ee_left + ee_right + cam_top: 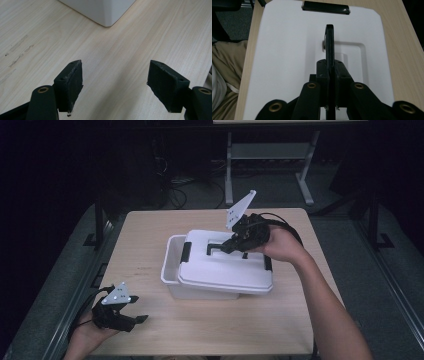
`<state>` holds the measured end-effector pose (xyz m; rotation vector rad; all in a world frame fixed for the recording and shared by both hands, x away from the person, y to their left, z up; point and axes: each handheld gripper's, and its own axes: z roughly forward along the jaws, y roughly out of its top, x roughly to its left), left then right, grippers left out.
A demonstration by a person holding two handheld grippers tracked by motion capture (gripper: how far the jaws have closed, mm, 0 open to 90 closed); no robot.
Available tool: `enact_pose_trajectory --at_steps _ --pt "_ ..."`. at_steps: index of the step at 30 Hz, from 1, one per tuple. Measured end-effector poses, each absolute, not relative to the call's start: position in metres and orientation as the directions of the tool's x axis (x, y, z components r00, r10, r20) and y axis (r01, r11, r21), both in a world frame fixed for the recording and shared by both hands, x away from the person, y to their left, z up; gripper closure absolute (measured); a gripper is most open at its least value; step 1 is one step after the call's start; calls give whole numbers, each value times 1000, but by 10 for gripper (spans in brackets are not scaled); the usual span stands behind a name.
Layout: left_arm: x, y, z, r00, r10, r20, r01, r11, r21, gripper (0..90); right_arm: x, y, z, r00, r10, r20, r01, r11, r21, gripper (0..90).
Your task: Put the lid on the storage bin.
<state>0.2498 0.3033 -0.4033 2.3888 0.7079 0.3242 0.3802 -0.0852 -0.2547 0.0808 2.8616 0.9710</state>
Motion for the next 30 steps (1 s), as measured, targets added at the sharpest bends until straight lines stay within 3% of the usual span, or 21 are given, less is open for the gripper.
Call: enact_pose_trajectory --at_steps 30 --pt "250 309 -403 821 570 42 416 -646 639 276 411 -34 -270 -998 30 -54 -8 800 600 839"
